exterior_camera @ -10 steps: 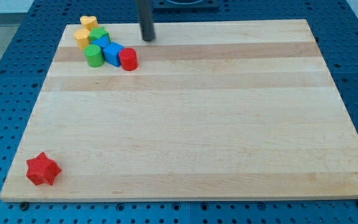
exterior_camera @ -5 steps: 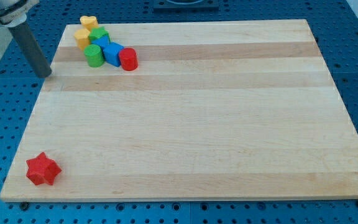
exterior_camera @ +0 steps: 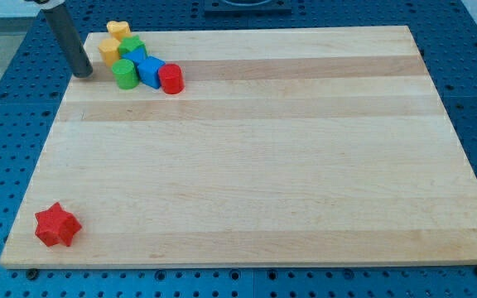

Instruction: Slightly push the yellow hexagon below to the yellow heart

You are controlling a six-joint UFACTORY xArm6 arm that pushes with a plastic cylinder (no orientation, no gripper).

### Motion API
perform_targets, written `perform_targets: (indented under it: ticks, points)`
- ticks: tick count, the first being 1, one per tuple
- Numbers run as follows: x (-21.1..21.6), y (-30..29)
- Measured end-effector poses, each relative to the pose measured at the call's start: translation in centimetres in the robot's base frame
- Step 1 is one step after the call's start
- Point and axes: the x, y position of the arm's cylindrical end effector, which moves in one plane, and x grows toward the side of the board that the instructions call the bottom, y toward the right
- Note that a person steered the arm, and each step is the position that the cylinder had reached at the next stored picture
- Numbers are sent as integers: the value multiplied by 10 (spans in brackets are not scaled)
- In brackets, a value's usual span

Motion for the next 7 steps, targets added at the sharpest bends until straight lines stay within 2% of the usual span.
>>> perform_targets:
  ticks: [2,4,7]
  points:
    - [-30,26]
    - [-34,43]
    - [-19,-22]
